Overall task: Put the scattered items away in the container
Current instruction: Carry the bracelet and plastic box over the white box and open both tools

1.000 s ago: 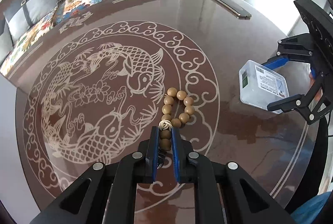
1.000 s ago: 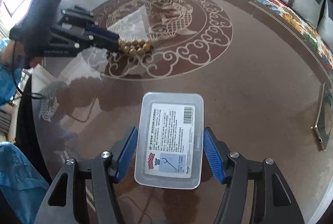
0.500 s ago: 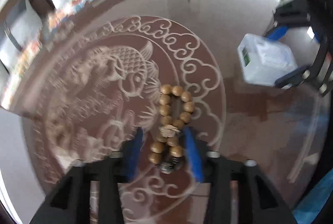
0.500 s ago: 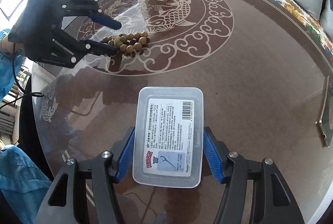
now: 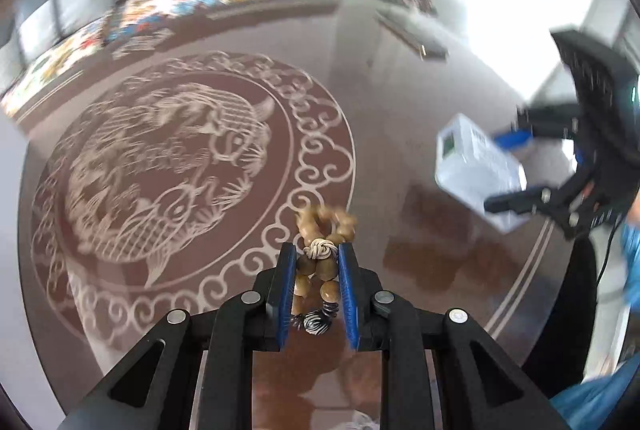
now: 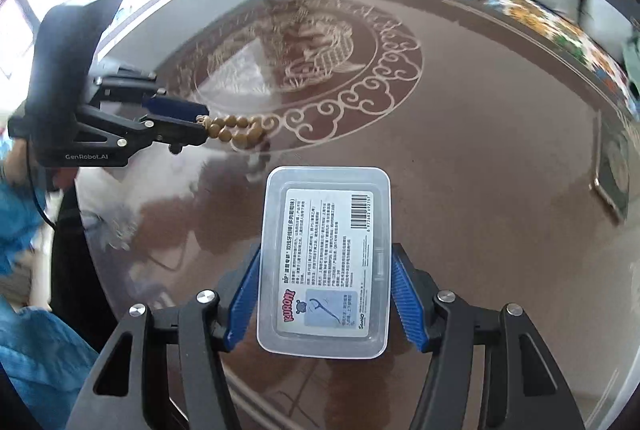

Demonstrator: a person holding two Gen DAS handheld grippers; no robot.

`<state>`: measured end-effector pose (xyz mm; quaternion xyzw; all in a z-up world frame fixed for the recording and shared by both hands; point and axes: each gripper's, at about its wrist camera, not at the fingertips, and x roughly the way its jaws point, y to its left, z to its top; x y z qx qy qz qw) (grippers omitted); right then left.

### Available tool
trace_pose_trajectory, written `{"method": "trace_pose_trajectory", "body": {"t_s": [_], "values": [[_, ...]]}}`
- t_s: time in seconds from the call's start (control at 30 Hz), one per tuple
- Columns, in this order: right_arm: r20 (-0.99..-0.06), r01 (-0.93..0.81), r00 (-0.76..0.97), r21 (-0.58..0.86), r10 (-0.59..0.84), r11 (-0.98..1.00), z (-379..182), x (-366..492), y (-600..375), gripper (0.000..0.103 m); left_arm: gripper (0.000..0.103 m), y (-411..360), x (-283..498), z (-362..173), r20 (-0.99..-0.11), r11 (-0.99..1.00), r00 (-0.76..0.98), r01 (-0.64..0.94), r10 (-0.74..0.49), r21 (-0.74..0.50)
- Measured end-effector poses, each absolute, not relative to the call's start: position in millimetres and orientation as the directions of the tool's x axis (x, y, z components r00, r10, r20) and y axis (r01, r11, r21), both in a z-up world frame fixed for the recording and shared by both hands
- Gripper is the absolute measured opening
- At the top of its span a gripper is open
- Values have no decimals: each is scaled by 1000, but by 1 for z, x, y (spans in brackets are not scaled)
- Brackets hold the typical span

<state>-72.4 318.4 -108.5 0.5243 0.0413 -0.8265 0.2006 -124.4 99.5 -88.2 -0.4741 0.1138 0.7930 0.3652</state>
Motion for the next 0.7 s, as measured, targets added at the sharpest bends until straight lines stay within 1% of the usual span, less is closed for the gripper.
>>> {"method": "trace_pose_trajectory", "body": {"t_s": [0.17,0.33,0.5,0.7], "values": [[-802,286,-468,260,-371,-922,-94,-51,312,61,21,77,-106,-80,-784,-753,-330,-610,526,-248],[-742,221,-541,329,-397,-918,-86,-38,306,61,21,50,-87,-73,-745,-781,-383,-554,546,-287],[-723,208,-569,335,-392,-919,-78,-34,298,61,21,25,-77,-57,-714,-804,-441,-519,544,-292],[-715,250,-569,320,-406,-914,-69,-42,267,61,20,0,-64,-44,-690,-830,-494,-471,529,-298]]}}
